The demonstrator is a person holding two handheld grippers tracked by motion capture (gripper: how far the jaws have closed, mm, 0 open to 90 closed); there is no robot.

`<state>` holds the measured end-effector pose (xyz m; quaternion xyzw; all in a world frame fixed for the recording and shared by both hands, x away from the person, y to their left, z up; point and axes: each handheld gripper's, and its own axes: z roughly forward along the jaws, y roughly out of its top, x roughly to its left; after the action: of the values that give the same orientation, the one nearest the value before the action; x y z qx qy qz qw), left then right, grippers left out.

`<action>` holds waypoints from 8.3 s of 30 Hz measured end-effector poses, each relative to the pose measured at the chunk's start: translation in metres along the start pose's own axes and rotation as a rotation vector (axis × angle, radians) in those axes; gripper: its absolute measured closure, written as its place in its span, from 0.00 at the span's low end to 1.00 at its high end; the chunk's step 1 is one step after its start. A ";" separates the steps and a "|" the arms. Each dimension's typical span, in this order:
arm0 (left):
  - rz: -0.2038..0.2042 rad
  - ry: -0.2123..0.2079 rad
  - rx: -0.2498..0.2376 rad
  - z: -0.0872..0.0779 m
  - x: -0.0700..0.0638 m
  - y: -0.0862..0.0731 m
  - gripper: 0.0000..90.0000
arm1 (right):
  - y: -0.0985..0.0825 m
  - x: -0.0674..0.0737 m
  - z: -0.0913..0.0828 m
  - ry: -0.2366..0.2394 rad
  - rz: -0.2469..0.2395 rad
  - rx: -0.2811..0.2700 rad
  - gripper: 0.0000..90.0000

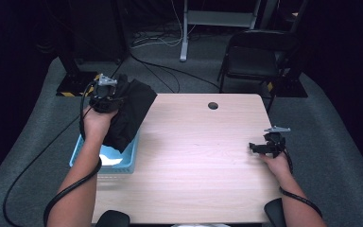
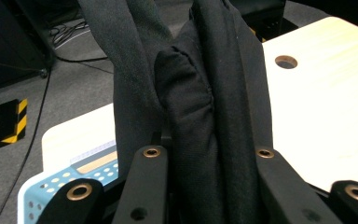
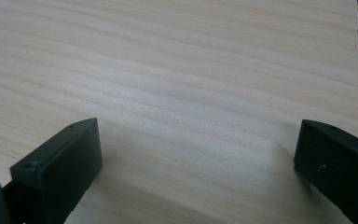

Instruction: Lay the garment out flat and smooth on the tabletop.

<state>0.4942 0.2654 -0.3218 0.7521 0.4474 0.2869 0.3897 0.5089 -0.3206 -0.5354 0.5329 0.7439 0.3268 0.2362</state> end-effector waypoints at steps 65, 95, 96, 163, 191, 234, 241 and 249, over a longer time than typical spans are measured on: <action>0.111 -0.134 -0.004 0.034 -0.074 0.043 0.85 | 0.000 0.000 0.000 0.002 -0.001 -0.001 0.00; 0.139 -0.225 -0.004 0.058 -0.113 0.042 0.85 | 0.000 0.000 0.000 0.005 -0.003 0.000 0.00; 0.143 -0.229 -0.003 0.059 -0.114 0.041 0.85 | 0.000 0.000 0.000 0.005 -0.003 0.000 0.00; 0.203 -0.406 0.109 0.128 -0.209 0.013 0.86 | 0.000 0.000 0.000 0.010 -0.006 -0.001 0.00; 0.199 -0.463 0.168 0.152 -0.235 -0.018 0.86 | 0.000 0.000 0.000 0.011 -0.008 0.000 0.00; 0.134 -0.525 0.078 0.157 -0.249 -0.074 0.36 | -0.002 0.000 -0.003 0.020 -0.018 -0.014 0.07; 0.128 -0.535 0.037 0.151 -0.243 -0.067 0.29 | -0.003 -0.002 -0.008 0.034 -0.011 -0.027 0.19; 0.116 -0.543 -0.008 0.142 -0.235 -0.058 0.28 | 0.006 0.007 -0.023 0.081 -0.020 -0.090 0.27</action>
<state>0.4771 0.0252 -0.4659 0.8243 0.2818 0.0983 0.4810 0.4944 -0.3178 -0.5159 0.5006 0.7428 0.3788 0.2327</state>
